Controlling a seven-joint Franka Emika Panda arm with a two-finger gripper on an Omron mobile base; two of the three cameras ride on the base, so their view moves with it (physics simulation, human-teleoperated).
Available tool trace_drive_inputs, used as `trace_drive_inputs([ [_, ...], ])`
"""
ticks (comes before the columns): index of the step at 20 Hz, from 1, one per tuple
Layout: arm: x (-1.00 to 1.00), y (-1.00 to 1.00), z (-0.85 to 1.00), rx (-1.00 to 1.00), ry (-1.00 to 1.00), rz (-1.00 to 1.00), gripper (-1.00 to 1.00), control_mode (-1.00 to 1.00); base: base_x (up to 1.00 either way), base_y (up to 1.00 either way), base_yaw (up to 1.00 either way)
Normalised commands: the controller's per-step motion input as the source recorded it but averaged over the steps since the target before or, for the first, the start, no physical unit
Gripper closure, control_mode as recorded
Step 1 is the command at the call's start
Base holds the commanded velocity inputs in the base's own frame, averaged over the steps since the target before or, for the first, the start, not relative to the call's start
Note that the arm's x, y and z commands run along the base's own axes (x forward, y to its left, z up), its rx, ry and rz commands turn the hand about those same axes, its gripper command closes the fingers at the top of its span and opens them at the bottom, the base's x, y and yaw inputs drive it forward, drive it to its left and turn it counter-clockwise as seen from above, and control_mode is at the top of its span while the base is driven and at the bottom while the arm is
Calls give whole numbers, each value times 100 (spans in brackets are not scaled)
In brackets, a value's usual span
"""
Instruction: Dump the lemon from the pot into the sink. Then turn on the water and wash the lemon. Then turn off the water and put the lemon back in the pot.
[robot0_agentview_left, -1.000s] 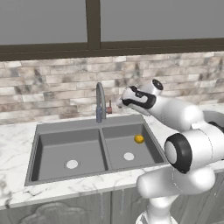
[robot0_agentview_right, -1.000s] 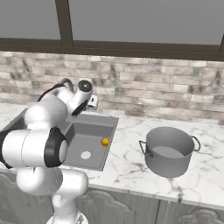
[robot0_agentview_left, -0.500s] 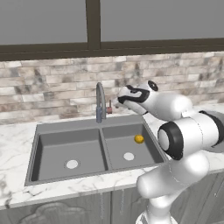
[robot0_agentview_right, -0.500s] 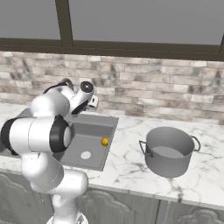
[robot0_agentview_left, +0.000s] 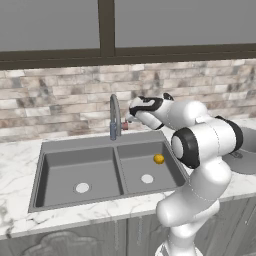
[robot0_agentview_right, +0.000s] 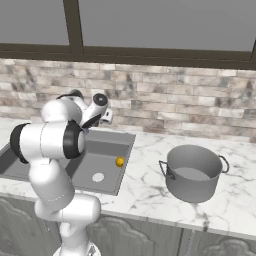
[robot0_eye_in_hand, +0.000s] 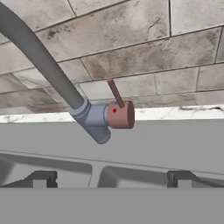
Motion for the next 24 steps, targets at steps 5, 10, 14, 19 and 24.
trace_drive_inputs([
  [5, 34, 2, -15, 0, 0, 0, -100, -100, 0, 0, 0],
  [10, 29, 6, -11, 0, 0, 0, -100, -100, 0, 0, 0],
  [14, 30, 6, -3, 0, 0, 0, -100, -100, 0, 0, 0],
  [19, 35, 7, -12, 0, 0, 0, -100, -100, 0, 0, 0],
  [24, 30, 7, -22, 0, 0, 0, -100, -100, 0, 0, 0],
])
